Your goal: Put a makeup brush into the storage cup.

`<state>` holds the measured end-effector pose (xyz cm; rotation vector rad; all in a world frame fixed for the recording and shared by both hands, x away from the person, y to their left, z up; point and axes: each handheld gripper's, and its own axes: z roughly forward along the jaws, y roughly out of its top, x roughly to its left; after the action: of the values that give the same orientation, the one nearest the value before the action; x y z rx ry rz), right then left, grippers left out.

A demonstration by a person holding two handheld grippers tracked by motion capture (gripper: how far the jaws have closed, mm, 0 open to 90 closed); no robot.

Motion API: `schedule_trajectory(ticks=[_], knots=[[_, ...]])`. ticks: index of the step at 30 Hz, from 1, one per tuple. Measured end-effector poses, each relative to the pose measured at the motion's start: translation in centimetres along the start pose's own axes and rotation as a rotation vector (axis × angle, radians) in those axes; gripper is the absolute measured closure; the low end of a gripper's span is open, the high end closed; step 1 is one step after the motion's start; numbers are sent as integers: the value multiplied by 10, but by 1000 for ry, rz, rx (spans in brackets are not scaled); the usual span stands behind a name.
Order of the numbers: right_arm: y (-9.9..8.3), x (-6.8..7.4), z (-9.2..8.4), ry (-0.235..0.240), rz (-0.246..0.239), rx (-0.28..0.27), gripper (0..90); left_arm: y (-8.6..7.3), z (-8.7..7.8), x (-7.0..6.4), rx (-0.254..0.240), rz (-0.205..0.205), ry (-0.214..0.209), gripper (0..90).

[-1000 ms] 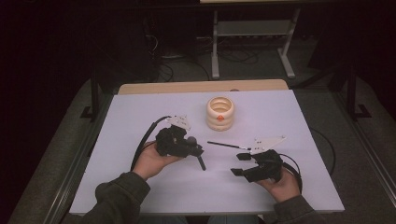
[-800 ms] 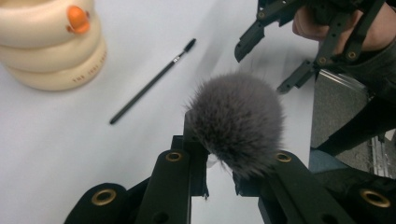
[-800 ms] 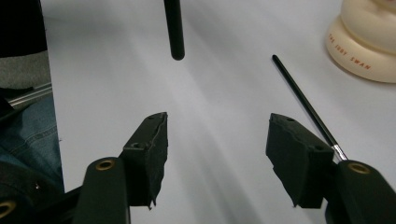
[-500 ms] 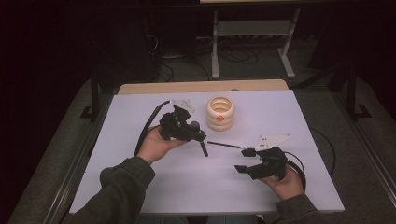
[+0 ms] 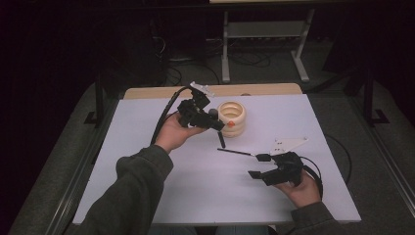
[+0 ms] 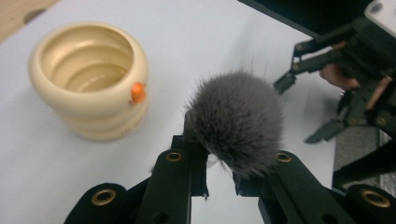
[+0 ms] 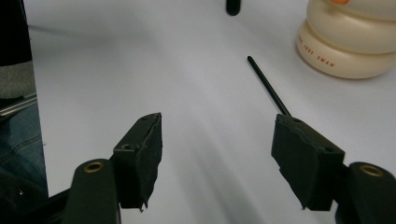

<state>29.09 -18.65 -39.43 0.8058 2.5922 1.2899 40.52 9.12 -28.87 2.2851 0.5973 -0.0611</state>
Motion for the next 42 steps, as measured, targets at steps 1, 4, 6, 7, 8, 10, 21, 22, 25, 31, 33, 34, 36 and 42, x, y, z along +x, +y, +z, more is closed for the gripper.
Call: schedule_trajectory(ticks=[1,4,6,7,8,10,21,22,25,31,33,34,36,42], knots=[[0,0,0,0,1,-3,322,3,0,2,0,-1,4,777],[1,0,-1,3,0,-5,319,13,-2,9,-11,-17,9,777],[1,-1,-1,7,4,-4,314,19,-2,12,-8,-16,16,777],[1,-1,-1,1,7,-1,310,22,-2,14,-8,-17,19,777],[1,-2,-1,-1,3,-3,307,24,-1,15,-7,-19,22,777],[1,-2,-1,-1,5,-4,306,29,-1,18,-4,-25,26,777],[2,-3,0,15,6,-13,302,59,3,32,3,-48,54,777],[2,-3,0,15,6,-14,302,61,3,32,2,-50,56,777],[2,-5,-2,18,8,-23,302,68,3,36,-1,-53,63,778],[2,-8,-3,20,16,-42,303,80,8,47,-4,-68,87,778],[2,-9,-4,18,10,-40,302,83,8,51,-10,-78,92,778],[2,-9,-4,19,9,-40,303,84,9,53,-13,-84,99,778],[2,-9,-4,18,8,-40,303,84,9,58,-15,-95,110,778],[4,-9,-5,13,7,-39,302,80,15,68,-13,-133,130,777]])
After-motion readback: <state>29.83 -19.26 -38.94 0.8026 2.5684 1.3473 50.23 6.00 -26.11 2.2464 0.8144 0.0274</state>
